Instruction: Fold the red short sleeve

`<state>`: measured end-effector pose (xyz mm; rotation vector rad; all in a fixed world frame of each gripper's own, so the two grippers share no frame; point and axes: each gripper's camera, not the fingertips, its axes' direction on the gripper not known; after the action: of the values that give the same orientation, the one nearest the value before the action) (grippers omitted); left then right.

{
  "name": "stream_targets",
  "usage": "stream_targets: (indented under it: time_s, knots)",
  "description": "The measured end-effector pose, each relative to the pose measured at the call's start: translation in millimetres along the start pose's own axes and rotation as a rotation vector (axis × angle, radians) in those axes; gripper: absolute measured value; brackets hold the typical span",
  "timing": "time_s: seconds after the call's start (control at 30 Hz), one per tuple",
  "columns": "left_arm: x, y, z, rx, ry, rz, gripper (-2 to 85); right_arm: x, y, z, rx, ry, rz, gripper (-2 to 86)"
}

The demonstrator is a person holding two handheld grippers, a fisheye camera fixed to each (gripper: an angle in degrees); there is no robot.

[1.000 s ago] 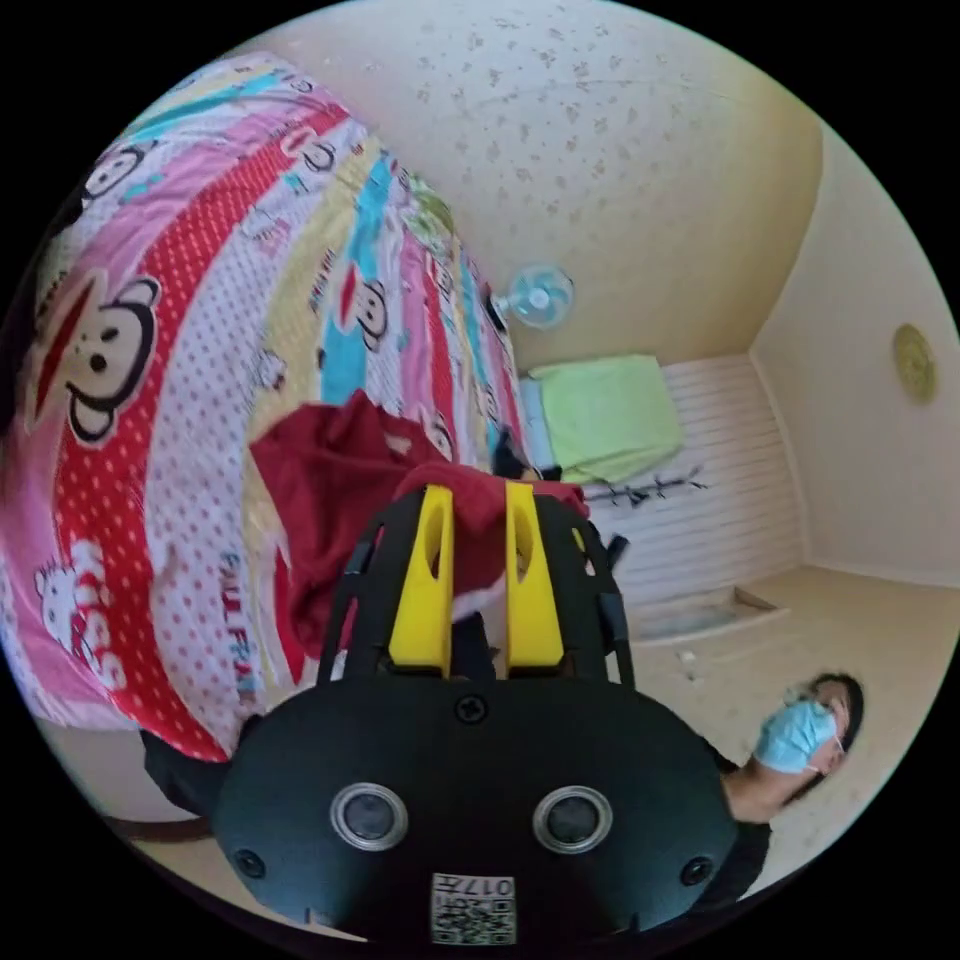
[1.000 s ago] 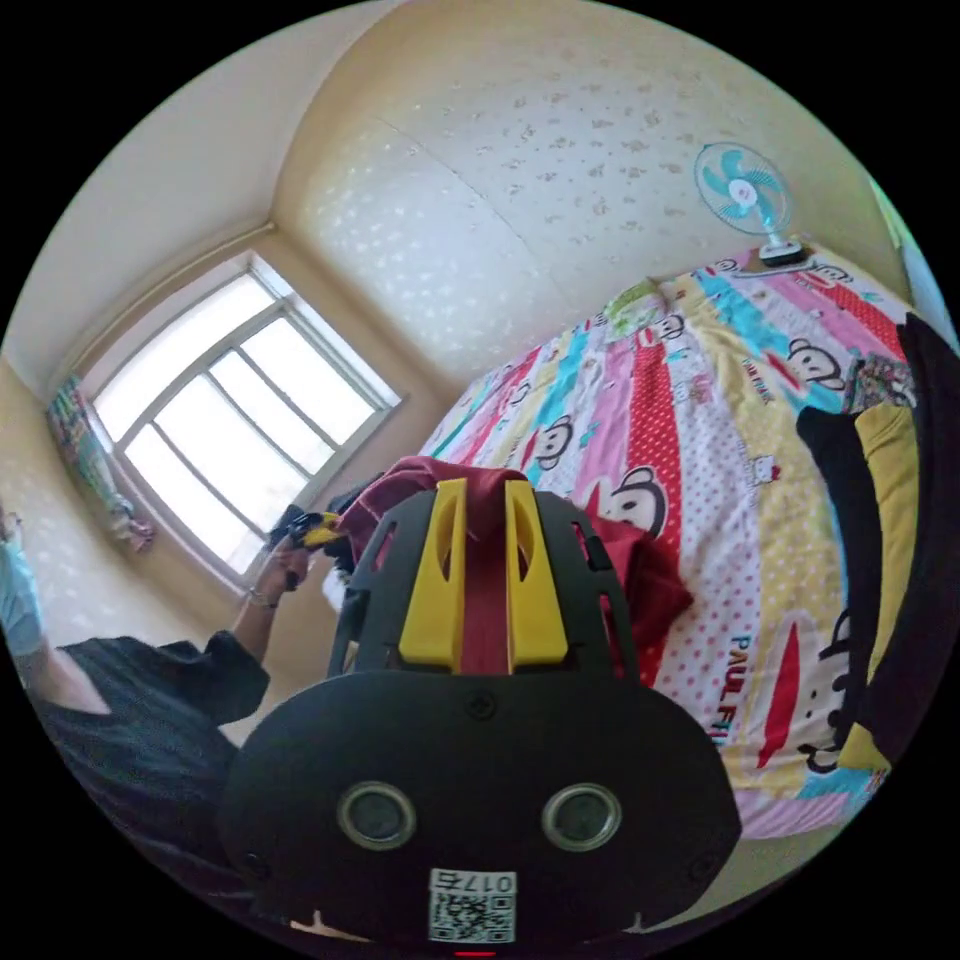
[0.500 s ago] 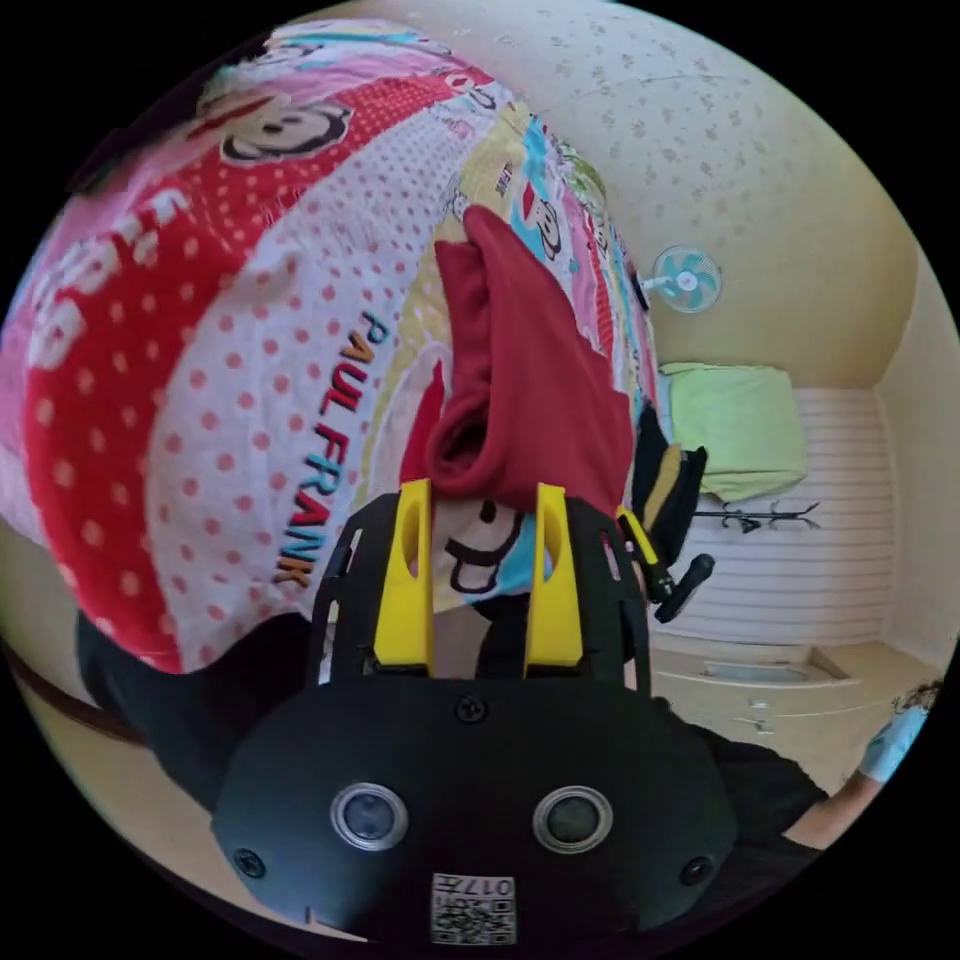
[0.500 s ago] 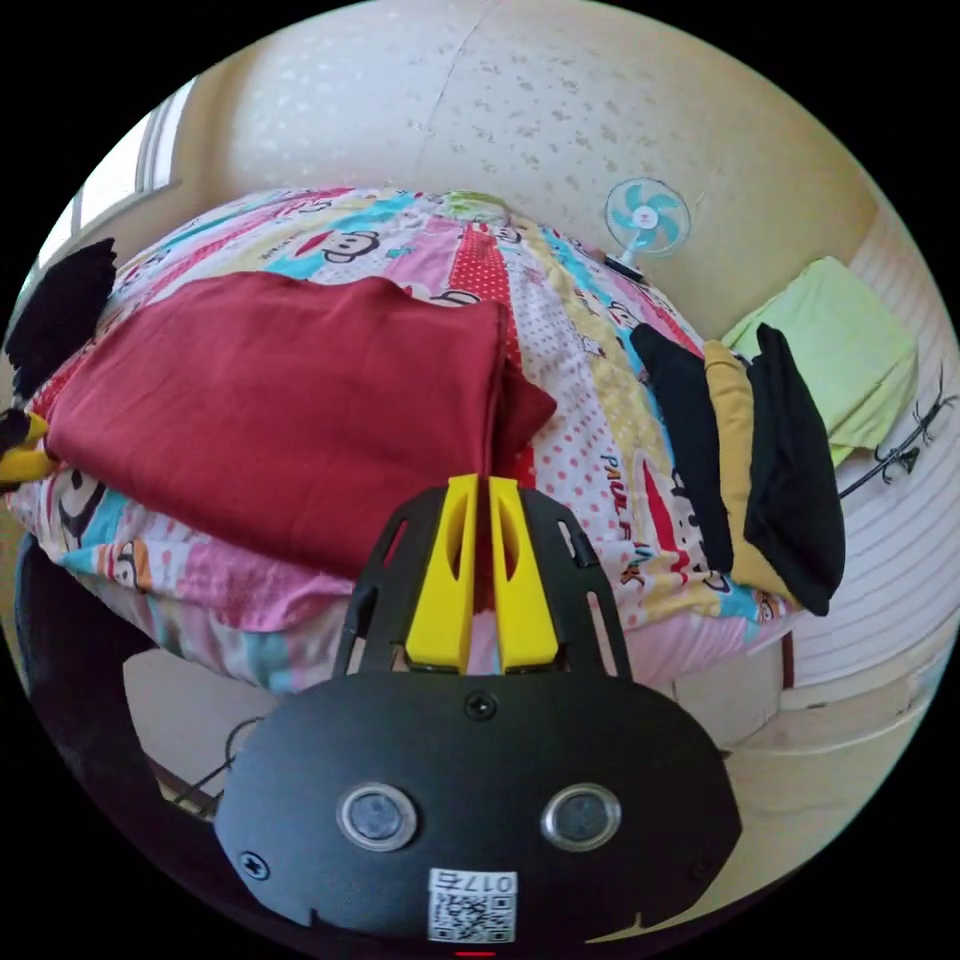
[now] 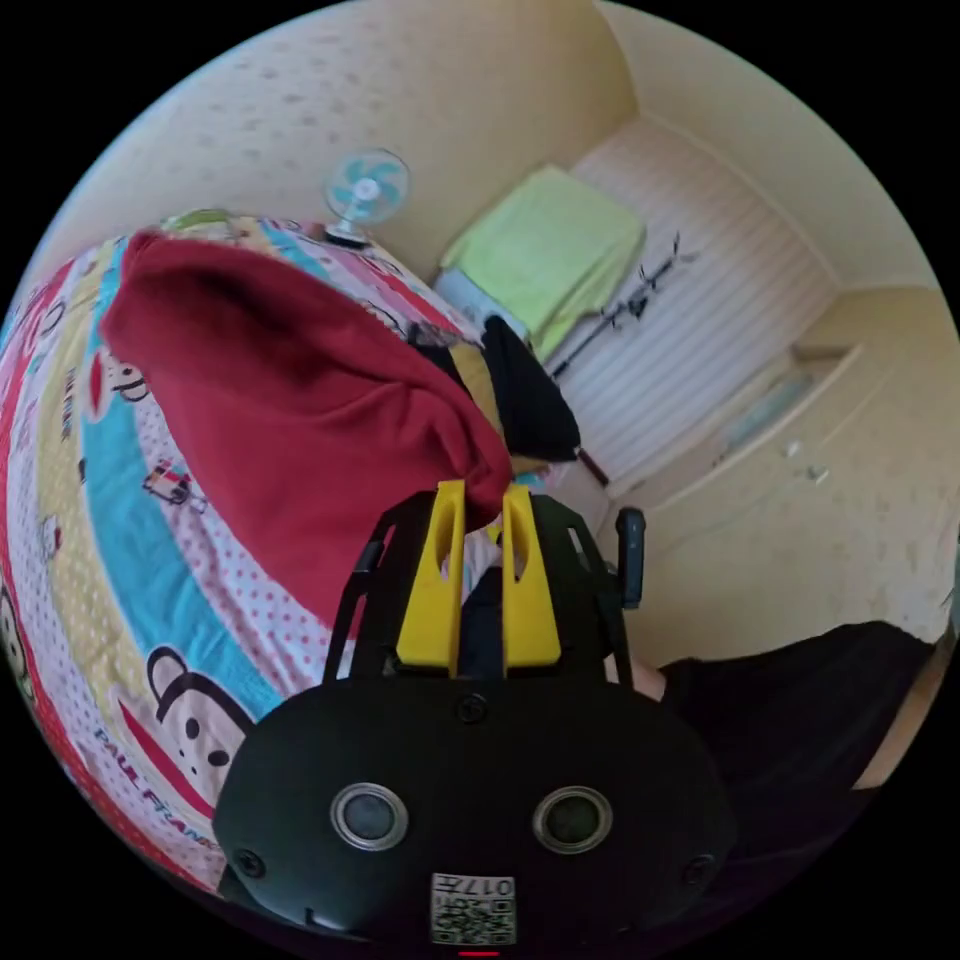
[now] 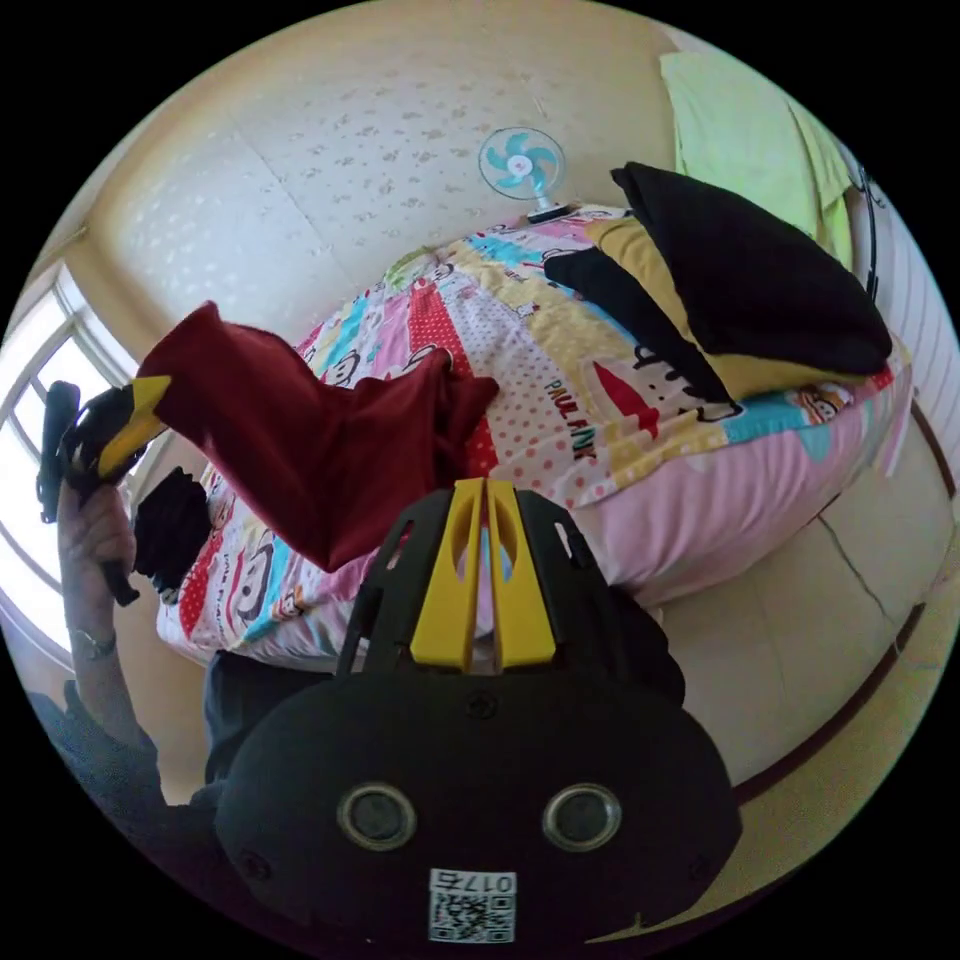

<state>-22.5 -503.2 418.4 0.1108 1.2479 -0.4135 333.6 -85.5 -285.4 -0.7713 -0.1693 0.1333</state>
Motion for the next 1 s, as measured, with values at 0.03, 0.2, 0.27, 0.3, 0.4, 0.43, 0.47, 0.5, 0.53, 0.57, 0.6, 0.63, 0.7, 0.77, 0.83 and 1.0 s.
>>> stream_targets:
  time_s: [0.03, 0.2, 0.27, 0.3, 0.4, 0.43, 0.47, 0.5, 0.53, 0.57, 0.6, 0.63, 0.7, 0.77, 0.83, 1.0]
  knots:
    - [8.6, -0.4, 13.7, -0.038, -0.011, 0.015, 9.1, 16.5, 3.0, -2.5, -0.021, -0.020, 0.027, 1.5]
    - [-29.1, 35.2, 5.5, 0.109, -0.159, -0.201, 12.0, 74.0, 18.3, -11.4, -0.078, -0.183, 0.117, 5.9]
    - [-65.5, 51.9, 3.3, 0.124, -0.180, -0.376, 13.6, 97.3, 22.9, -8.7, -0.099, -0.328, 0.174, 9.5]
    - [-90.6, 62.2, 9.6, 0.105, -0.165, -0.484, 14.9, 102.3, 23.8, -7.1, -0.103, -0.370, 0.191, 10.4]
    - [-135.5, 78.2, 49.8, -0.014, -0.013, -0.636, 14.0, 122.4, 28.6, 6.0, -0.114, -0.593, 0.292, 14.1]
    - [-140.3, 83.0, 56.5, -0.003, -0.010, -0.669, 12.2, 128.2, 30.8, 14.2, -0.129, -0.663, 0.343, 15.6]
    - [-140.5, 84.2, 57.0, 0.008, -0.009, -0.679, 11.3, 132.0, 32.9, 23.9, -0.151, -0.726, 0.386, 17.2]
    - [-138.7, 84.1, 56.0, 0.012, 0.008, -0.691, 9.6, 133.3, 34.0, 29.1, -0.163, -0.756, 0.407, 17.9]
    - [-134.1, 81.7, 52.2, 0.000, 0.046, -0.687, 7.7, 135.0, 36.6, 40.4, -0.189, -0.810, 0.455, 19.2]
    - [-130.3, 80.1, 48.8, -0.002, 0.062, -0.678, 6.7, 135.3, 38.7, 51.9, -0.205, -0.865, 0.500, 20.5]
    - [-119.2, 76.6, 41.8, -0.004, 0.085, -0.639, 5.8, 135.0, 39.0, 57.7, -0.208, -0.893, 0.518, 21.2]
    - [-103.5, 73.8, 35.6, -0.015, 0.097, -0.593, 5.0, 133.8, 37.8, 69.7, -0.208, -0.952, 0.549, 21.9]
    - [-75.2, 74.0, 30.1, -0.044, 0.117, -0.527, 4.1, 131.2, 30.0, 88.4, -0.199, -1.021, 0.568, 22.0]
    - [-49.9, 81.4, 29.1, -0.074, 0.138, -0.494, 3.7, 127.3, 14.4, 109.0, -0.188, -1.123, 0.582, 20.0]
    - [-23.9, 95.9, 22.4, -0.090, 0.082, -0.445, 3.2, 127.0, 4.6, 104.2, -0.185, -1.097, 0.616, 14.3]
    - [18.9, 107.2, -40.3, 0.019, 0.013, -0.280, 2.2, 102.9, -40.0, 32.1, -0.124, -0.941, 0.374, 9.9]
